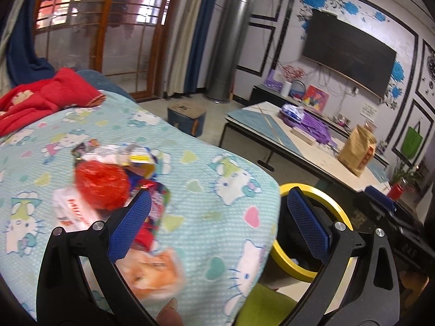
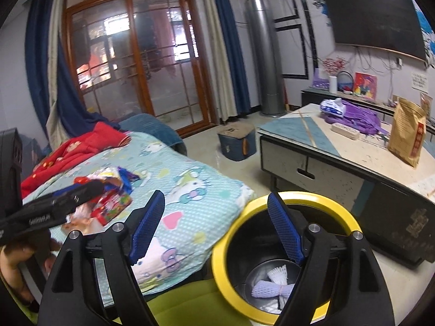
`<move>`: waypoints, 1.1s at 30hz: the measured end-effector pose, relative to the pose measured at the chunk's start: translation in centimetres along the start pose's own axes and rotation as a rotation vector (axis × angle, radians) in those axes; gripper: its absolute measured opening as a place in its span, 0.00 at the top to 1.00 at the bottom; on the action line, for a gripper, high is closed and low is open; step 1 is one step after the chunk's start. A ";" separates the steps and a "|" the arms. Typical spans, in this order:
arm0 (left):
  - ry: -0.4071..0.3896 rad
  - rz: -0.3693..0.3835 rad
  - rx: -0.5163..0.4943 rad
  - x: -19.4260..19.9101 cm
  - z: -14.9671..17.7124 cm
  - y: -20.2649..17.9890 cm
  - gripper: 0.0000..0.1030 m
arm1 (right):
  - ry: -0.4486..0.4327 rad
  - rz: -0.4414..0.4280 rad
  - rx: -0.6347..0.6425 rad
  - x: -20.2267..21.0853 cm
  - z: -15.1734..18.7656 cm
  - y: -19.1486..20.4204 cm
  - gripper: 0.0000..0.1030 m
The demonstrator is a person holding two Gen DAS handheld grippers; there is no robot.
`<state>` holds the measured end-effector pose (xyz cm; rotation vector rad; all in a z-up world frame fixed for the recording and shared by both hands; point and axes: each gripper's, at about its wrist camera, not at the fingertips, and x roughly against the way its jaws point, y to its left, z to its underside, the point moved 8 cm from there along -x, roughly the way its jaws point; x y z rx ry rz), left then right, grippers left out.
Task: Collect trash
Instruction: 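Move both tools back over the trash pile on the bed, then grasp the red plastic bag with the left tool while the right tool grasps the white bag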
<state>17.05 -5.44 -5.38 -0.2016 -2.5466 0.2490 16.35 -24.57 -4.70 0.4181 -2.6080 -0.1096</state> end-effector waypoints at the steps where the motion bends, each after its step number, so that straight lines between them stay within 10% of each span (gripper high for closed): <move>1: -0.004 -0.010 0.008 0.2 -0.2 0.5 0.11 | 0.003 -0.011 0.014 -0.1 0.0 0.6 0.27; 21: -0.002 -0.132 0.155 1.5 -0.8 10.2 0.11 | 0.193 -0.278 0.161 -3.1 3.7 12.3 0.26; 33: 0.040 -0.067 0.214 -0.1 -0.9 12.7 0.25 | 0.372 -0.467 0.179 -7.0 6.5 18.4 0.26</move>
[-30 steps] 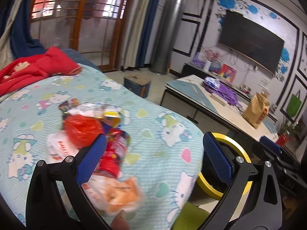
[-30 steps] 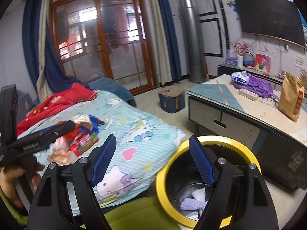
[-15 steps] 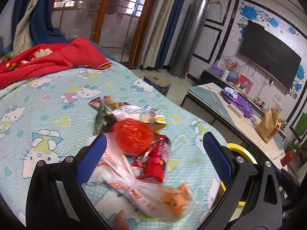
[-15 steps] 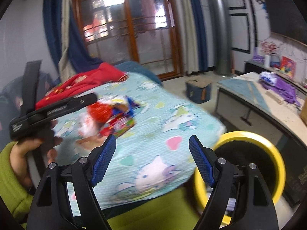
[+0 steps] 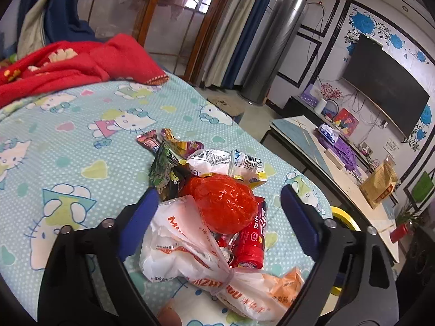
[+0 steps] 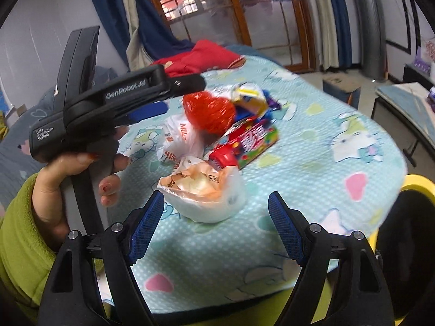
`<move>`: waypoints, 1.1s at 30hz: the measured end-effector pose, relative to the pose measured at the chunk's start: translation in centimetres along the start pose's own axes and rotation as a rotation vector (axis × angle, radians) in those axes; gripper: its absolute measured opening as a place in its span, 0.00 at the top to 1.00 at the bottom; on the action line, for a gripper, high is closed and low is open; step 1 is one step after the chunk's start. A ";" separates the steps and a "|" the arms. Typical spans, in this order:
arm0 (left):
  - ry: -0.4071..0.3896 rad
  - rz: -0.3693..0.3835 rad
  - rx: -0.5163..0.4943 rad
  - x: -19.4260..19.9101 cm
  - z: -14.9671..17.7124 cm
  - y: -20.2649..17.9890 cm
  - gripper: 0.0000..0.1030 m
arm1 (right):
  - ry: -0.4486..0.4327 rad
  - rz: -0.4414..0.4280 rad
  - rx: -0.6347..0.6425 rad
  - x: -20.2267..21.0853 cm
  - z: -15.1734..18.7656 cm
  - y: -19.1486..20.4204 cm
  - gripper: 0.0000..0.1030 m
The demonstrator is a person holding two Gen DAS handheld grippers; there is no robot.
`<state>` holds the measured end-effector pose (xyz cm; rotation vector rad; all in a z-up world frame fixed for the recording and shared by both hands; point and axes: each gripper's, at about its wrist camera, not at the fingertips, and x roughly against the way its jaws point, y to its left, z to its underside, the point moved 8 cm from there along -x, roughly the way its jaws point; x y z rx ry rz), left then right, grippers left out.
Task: Collect trash
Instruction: 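Grasp the red plastic bag with the left tool while the right tool grasps the white bag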
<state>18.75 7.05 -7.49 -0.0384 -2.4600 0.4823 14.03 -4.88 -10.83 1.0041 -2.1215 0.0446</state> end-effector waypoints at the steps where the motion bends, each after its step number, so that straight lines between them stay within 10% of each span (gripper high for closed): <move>1: 0.008 0.010 0.002 -0.2 0.0 0.0 0.27 | 0.006 -0.006 0.009 -0.3 0.0 0.2 0.26; 14: 0.089 0.062 -0.008 -2.0 1.1 -0.1 0.80 | 0.031 -0.038 0.002 -1.9 0.4 0.8 0.31; 33: 0.073 0.143 0.028 2.2 1.1 -0.3 0.91 | 0.009 -0.048 0.070 0.6 0.8 1.8 0.64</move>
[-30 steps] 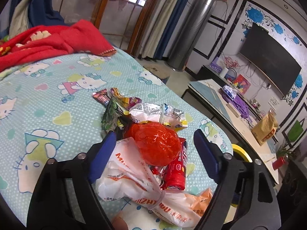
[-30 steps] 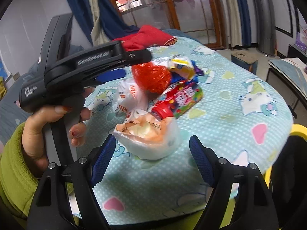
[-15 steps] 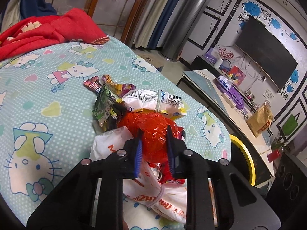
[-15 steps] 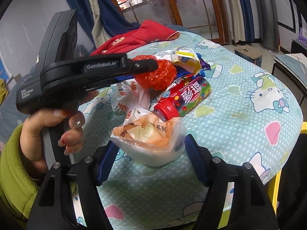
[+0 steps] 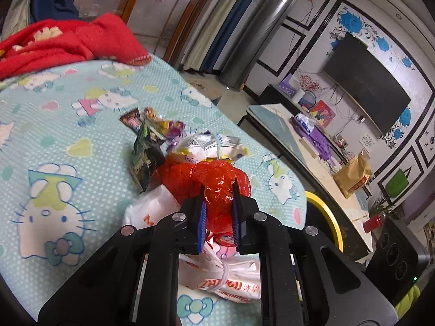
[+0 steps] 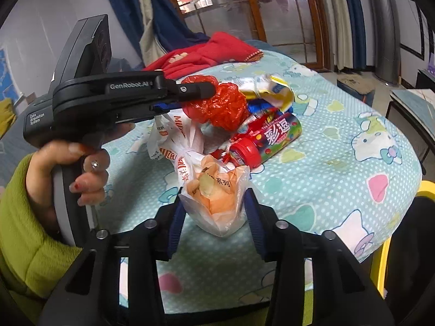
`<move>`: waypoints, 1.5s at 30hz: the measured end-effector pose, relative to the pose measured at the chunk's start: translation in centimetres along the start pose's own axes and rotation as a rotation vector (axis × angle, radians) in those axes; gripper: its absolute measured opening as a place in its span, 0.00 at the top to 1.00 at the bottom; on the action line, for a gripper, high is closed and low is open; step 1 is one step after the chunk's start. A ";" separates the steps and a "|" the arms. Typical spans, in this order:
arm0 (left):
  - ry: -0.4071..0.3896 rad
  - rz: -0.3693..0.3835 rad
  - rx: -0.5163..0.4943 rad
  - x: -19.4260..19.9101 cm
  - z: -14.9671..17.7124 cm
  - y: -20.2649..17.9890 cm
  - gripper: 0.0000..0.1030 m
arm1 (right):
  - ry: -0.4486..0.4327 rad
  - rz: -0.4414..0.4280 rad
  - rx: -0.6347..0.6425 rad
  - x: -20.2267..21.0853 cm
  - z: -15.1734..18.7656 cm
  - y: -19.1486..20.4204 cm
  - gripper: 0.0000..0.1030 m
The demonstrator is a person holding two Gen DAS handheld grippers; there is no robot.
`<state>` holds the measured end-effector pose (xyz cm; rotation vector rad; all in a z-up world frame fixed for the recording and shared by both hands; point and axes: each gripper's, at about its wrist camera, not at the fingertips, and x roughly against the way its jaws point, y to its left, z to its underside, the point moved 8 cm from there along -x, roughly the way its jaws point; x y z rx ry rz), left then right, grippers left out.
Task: Collect trash
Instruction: 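Grasp the red plastic bag with the left tool while the right tool grasps the white bag, then carry the red bag and white bag over the bin with both tools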
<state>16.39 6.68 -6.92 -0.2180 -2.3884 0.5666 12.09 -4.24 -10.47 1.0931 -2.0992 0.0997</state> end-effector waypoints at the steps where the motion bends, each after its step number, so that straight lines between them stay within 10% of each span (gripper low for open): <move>1: -0.011 0.000 -0.005 0.5 -0.2 -0.1 0.91 | -0.004 -0.004 0.003 0.2 -0.1 0.1 0.65; 20: -0.203 0.080 -0.103 8.6 -3.9 -5.3 0.92 | -0.140 0.082 -0.069 8.3 -0.6 -2.6 0.73; 45: -0.136 0.174 -0.225 5.3 -0.5 -11.9 0.92 | -0.333 0.342 -0.256 16.6 0.2 -12.6 0.73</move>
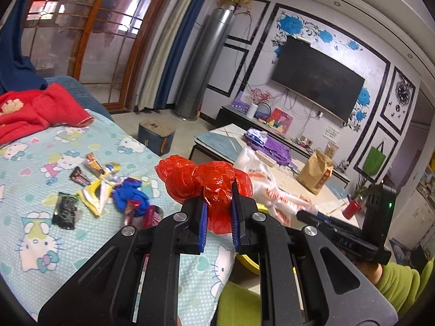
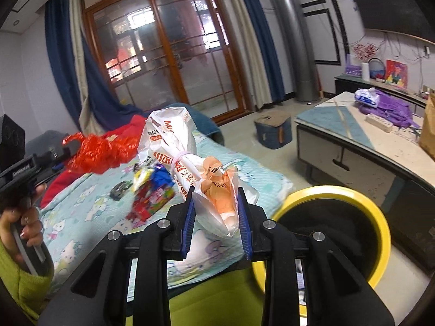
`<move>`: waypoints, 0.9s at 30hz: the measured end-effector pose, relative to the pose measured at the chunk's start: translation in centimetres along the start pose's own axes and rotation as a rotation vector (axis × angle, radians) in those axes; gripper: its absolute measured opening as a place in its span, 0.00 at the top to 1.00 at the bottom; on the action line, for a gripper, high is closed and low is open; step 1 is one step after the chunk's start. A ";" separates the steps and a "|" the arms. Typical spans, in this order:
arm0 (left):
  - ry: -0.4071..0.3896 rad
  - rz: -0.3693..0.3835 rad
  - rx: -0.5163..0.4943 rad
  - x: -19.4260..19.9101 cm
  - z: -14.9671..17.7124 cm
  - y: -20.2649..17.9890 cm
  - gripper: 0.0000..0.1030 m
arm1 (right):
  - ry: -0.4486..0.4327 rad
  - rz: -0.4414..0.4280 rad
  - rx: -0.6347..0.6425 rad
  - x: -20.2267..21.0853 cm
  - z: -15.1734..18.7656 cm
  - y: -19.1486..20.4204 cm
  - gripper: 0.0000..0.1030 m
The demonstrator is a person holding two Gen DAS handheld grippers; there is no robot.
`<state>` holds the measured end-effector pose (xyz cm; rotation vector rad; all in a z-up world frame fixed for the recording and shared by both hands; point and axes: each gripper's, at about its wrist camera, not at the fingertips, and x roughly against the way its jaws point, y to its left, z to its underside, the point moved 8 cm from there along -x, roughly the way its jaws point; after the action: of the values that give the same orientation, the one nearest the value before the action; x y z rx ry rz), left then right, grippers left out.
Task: Collect trash
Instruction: 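Carry the red bag and white bag over the bin with both tools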
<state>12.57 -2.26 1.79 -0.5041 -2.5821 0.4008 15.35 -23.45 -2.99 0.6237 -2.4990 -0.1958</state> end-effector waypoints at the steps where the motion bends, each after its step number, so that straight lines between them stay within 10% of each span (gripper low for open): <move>1: 0.006 0.008 -0.003 -0.2 0.3 -0.4 0.92 | -0.005 0.008 -0.008 0.1 0.0 -0.4 0.73; 27: 0.153 0.174 -0.159 -8.0 6.3 -9.9 0.92 | -0.051 0.241 -0.177 2.8 1.7 -10.6 0.73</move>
<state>13.25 -15.54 -3.09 -0.7881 -2.4413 0.2062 16.47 -34.10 -5.90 0.2466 -2.5436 -0.3403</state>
